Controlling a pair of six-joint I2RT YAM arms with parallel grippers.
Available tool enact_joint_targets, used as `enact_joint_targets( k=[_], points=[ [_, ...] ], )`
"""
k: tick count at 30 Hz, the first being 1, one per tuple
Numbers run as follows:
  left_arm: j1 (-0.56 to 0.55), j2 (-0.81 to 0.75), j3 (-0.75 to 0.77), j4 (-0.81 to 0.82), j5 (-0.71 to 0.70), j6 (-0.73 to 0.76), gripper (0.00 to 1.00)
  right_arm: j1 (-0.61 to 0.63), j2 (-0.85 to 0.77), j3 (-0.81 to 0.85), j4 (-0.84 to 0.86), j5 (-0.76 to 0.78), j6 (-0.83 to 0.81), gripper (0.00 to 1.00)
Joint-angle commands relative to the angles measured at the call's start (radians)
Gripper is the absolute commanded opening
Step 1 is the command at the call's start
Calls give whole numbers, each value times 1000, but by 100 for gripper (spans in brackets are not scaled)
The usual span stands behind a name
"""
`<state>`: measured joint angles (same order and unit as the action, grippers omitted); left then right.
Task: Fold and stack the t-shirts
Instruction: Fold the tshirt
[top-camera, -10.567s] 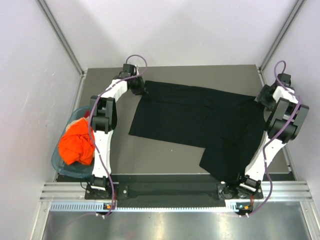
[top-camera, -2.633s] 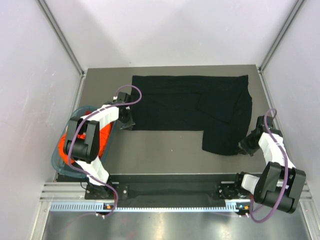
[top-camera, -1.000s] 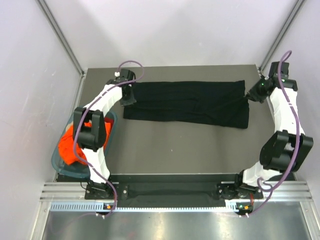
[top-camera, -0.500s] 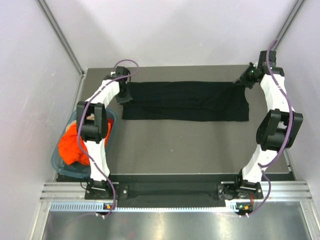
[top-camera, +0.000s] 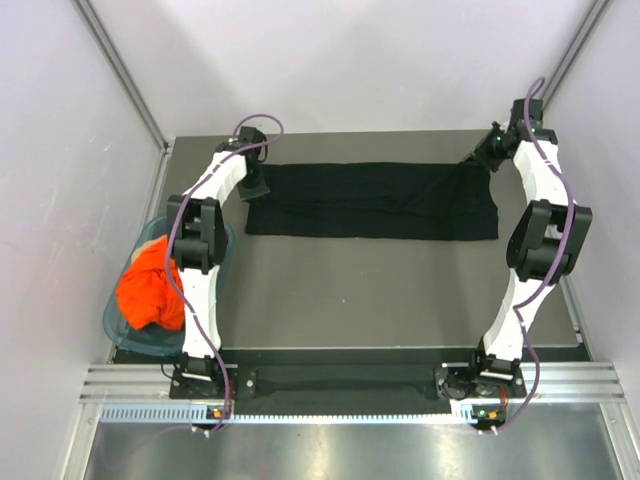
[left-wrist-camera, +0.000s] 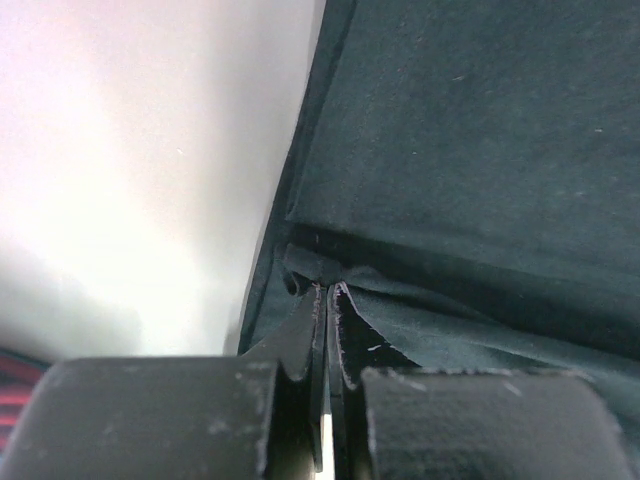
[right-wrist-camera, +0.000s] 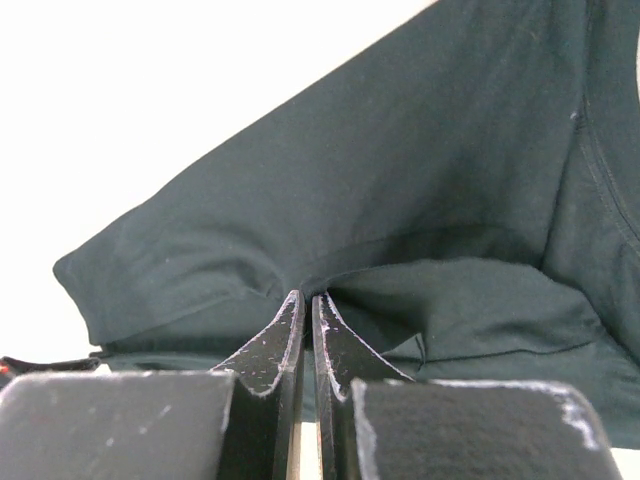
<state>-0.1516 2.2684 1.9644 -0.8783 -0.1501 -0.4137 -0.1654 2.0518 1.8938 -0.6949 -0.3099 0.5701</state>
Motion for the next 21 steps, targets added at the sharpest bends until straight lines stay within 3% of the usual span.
enact_joint_targets(
  k=[1, 21],
  points=[
    [4, 6, 56, -21, -28, 9, 0, 6, -10, 64, 61, -21, 10, 0],
    [14, 72, 122, -33, -35, -14, 0, -6, 54, 119, 103, -64, 93, 0]
  ],
)
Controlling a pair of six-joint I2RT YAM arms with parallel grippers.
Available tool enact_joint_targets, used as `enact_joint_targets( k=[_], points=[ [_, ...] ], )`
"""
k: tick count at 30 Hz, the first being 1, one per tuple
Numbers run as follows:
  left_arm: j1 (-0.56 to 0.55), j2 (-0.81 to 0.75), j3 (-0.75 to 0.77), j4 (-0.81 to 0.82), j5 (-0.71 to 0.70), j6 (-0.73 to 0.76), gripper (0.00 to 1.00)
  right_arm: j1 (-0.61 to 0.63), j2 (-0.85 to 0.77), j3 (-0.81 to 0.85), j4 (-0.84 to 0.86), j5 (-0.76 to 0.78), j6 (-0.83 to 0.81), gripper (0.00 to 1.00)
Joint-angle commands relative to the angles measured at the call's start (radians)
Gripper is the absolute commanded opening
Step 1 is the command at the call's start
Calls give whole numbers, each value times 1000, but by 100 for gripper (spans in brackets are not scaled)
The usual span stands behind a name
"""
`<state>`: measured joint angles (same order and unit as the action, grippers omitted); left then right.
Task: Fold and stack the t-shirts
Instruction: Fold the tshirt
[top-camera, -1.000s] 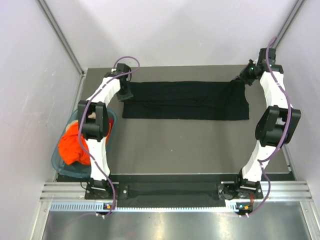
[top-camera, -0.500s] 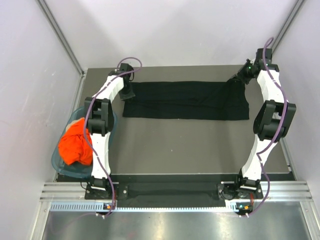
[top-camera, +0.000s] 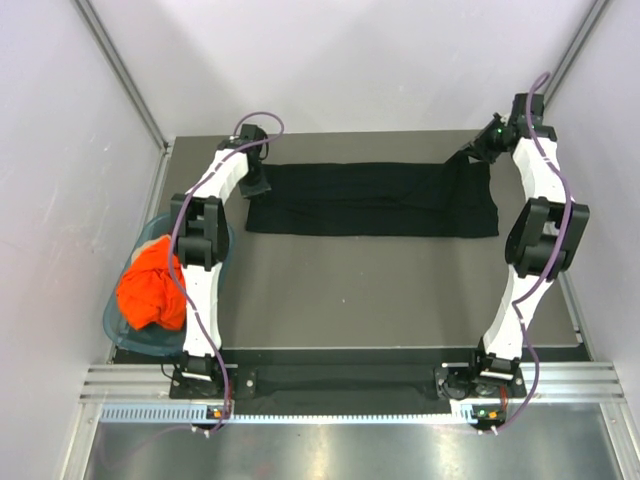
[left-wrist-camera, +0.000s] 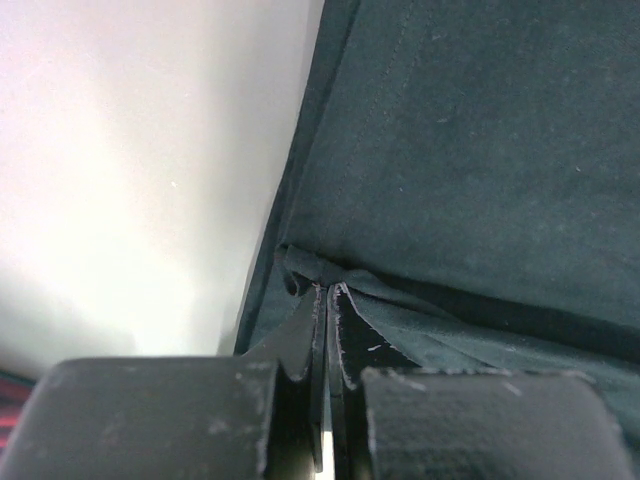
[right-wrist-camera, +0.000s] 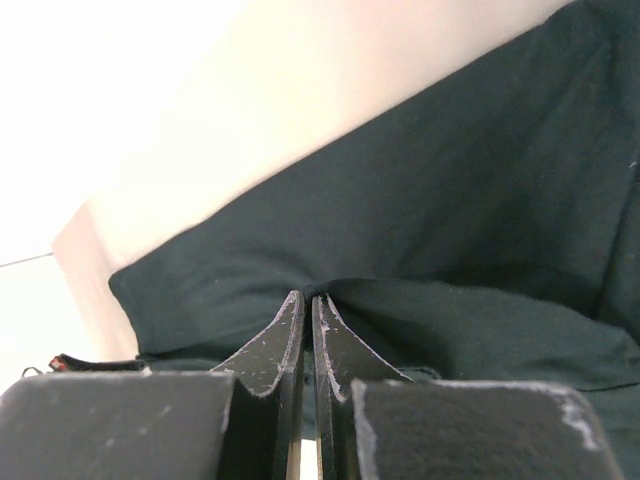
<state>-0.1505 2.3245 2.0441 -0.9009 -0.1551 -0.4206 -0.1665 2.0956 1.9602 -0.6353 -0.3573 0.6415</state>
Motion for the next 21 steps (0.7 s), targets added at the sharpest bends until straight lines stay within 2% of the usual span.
enact_joint_targets(
  k=[1, 21],
  points=[
    [15, 16, 42, -12, -34, -9, 0, -5, 12, 54, 45, -19, 23, 0],
    [32, 61, 93, 25, 25, -12, 0, -25, 89, 69, 111, -42, 89, 0]
  ],
)
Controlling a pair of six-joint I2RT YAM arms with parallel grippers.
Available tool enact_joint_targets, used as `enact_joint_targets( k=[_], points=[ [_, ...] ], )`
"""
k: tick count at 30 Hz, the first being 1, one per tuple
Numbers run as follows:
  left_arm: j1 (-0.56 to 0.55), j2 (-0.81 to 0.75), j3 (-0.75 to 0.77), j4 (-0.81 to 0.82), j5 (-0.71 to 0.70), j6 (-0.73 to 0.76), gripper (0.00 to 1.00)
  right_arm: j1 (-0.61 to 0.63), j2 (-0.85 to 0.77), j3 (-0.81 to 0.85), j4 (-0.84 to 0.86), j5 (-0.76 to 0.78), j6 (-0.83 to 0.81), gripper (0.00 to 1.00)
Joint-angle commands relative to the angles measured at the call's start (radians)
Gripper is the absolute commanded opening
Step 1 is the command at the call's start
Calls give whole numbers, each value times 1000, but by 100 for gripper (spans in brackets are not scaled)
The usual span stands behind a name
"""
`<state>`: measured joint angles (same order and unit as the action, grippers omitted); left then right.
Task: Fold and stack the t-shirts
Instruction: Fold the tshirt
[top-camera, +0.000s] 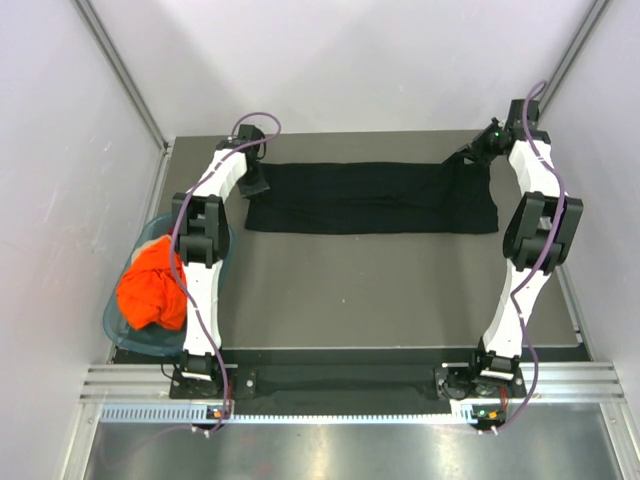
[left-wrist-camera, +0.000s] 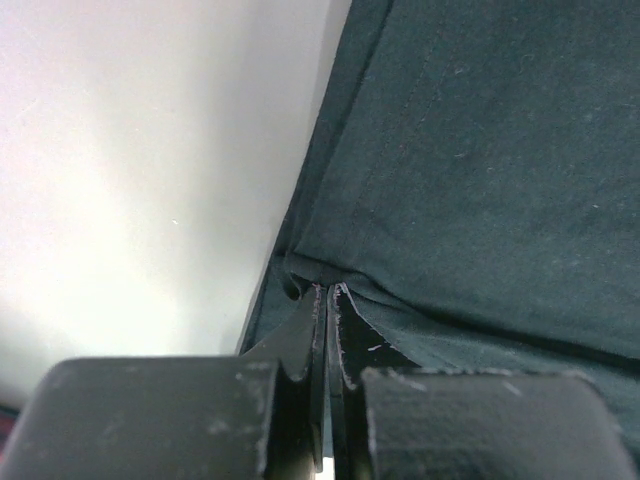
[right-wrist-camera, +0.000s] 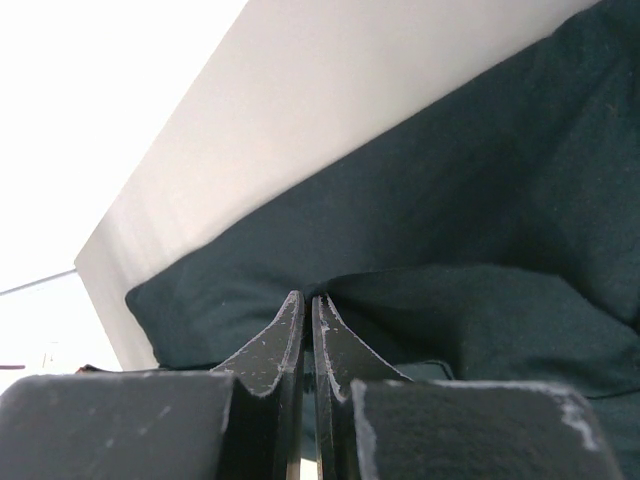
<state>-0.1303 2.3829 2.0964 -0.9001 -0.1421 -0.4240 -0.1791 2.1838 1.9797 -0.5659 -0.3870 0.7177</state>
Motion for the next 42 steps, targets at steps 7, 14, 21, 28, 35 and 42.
enact_joint_targets(
  k=[7, 14, 21, 28, 35, 42],
  points=[
    [12, 13, 50, 36, 16, -9, 0, -26, -6, 48, 72, -1, 28, 0],
    [14, 36, 77, 32, 12, -10, 0, -28, 33, 59, 103, -33, 66, 0],
    [14, 48, 86, 32, 12, -15, 0, -33, 70, 77, 118, -41, 84, 1],
    [14, 58, 114, 36, 19, -16, 0, -51, 79, 76, 110, -20, 77, 1],
    [15, 16, 140, 9, -59, -15, 39, -66, 97, 80, 126, -9, 74, 5],
    [11, -103, 35, 13, -70, -18, 59, -68, 143, 100, 150, -21, 95, 19]
  ],
)
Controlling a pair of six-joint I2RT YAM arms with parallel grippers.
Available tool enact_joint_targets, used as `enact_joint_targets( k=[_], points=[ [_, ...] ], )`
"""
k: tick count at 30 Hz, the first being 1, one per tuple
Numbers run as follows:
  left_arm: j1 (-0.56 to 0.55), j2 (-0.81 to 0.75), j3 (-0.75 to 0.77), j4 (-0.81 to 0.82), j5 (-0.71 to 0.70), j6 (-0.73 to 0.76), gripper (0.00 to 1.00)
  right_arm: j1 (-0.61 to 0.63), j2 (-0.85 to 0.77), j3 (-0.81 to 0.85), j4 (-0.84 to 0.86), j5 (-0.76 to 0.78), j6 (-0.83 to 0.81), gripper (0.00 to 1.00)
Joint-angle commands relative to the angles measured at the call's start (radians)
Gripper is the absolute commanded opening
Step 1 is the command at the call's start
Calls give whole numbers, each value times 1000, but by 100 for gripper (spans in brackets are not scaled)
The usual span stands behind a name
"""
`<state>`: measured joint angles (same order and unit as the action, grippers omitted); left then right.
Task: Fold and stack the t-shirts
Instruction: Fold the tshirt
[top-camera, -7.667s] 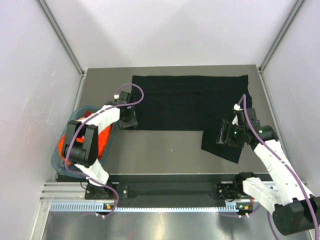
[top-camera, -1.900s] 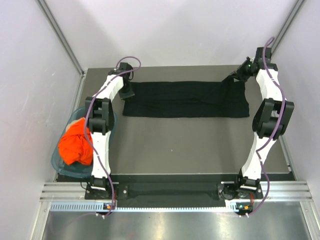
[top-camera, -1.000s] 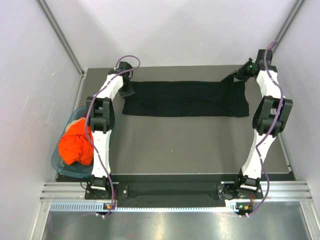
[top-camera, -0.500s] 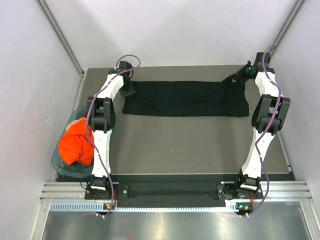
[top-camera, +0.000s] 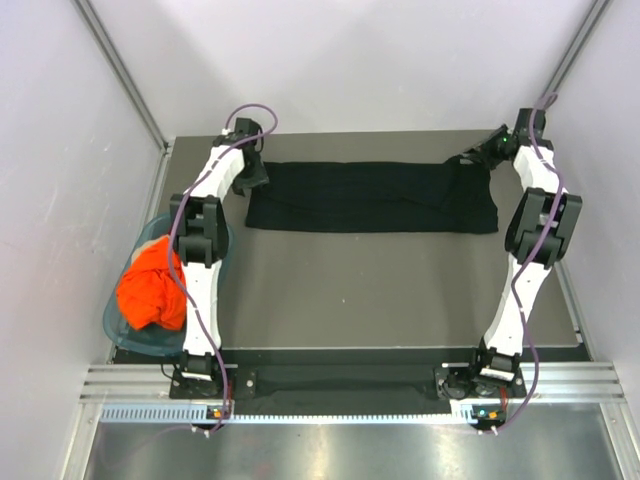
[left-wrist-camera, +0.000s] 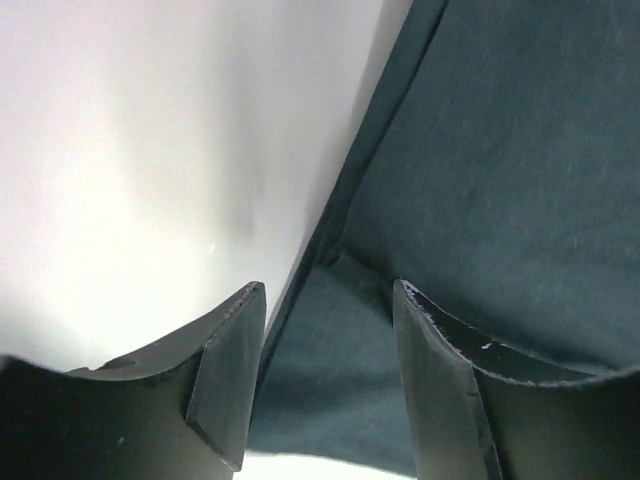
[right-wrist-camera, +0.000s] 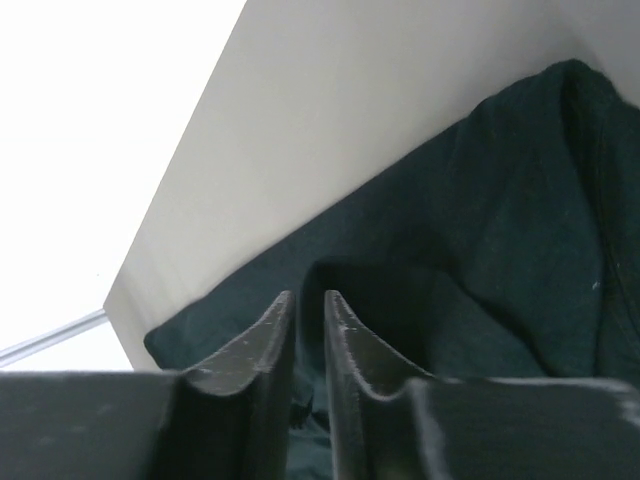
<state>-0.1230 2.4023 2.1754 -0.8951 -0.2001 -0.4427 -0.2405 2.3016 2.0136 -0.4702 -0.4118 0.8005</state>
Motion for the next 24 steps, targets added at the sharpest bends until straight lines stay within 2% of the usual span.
enact_joint_targets(
  k=[1, 3, 4, 8, 10, 12, 13, 14, 17, 20, 24],
  points=[
    [2, -152, -63, 22, 22, 1, 59, -8, 28, 76, 51, 4, 5, 26],
    [-7, -172, -107, 31, 63, 12, 59, -13, 42, 126, 7, 13, -7, 33],
    [-9, -186, -121, 36, 92, 15, 58, -17, 47, 143, -17, 21, -27, 40],
    [-26, -210, -172, 51, 232, 47, 53, -45, -16, 177, -187, 100, -136, 49],
    [-29, -221, -192, 51, 245, 56, 50, -63, -106, 114, -281, 143, -222, 54],
    [-30, -241, -210, 50, 251, 61, 48, -80, -183, -25, -318, 218, -285, 57],
    [-33, -246, -218, 56, 249, 62, 48, -85, -265, -82, -320, 235, -302, 60],
    [-35, -252, -226, 61, 246, 64, 48, -92, -306, -198, -323, 272, -313, 61],
    [-38, -262, -264, 102, 255, 62, 49, -124, -424, -396, -306, 286, -348, 64],
    [-38, -235, -278, 120, 301, 44, 48, -163, -455, -482, -301, 272, -372, 63],
    [-38, -180, -270, 127, 337, 30, 42, -174, -435, -501, -294, 265, -412, 61]
  ],
)
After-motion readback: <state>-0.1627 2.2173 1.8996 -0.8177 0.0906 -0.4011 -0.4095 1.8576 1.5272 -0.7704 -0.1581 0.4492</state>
